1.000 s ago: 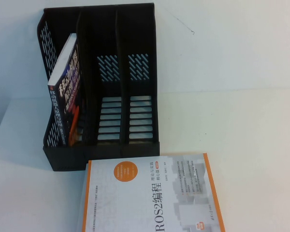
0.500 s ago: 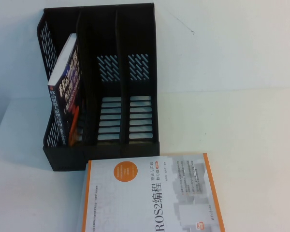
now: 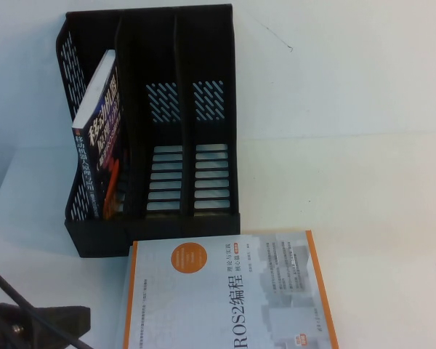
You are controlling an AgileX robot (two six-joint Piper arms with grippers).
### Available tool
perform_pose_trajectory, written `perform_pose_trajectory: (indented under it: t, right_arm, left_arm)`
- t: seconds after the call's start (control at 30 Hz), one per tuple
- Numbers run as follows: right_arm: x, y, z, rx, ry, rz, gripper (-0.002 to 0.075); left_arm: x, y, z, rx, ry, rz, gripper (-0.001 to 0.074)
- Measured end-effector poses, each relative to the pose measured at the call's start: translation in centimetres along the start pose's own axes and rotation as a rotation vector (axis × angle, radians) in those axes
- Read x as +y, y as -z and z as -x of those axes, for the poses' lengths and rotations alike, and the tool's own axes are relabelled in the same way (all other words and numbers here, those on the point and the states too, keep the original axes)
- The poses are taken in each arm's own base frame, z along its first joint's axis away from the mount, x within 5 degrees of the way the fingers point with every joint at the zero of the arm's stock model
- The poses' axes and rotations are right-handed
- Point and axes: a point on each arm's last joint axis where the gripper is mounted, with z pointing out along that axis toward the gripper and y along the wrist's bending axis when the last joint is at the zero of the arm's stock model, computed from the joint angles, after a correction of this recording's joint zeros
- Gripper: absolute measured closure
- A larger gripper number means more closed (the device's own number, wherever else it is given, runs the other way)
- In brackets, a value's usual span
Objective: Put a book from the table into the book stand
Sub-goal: Push book with right arm
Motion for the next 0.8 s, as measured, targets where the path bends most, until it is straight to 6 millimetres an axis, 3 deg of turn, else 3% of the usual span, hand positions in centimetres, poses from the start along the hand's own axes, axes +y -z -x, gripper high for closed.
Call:
perform_pose_trajectory:
  t: [0.17, 0.37, 0.57, 0.8]
  right_arm:
    - [0.2, -6.1, 0.6, 0.150, 0.017, 0.008, 0.0718]
    - [2.7, -10.9, 0.4, 0.249, 0.092, 0.031, 0.0718]
    - [4.3, -14.0, 0.3, 0.316, 0.132, 0.046, 0.0718]
    - [4.7, -15.5, 0.7, 0.332, 0.129, 0.044, 0.0718]
  left_arm:
    - [0.1, -0.6, 0.4, 0.004, -0.012, -0.039, 0.0738]
    - [1.3, -0.9, 0.7, -0.015, 0.209, 0.071, 0.0738]
    - [2.6, -1.1, 0.2, 0.039, 0.316, 0.207, 0.0738]
    - [2.8, -1.1, 0.1, 0.053, 0.344, 0.225, 0.0738]
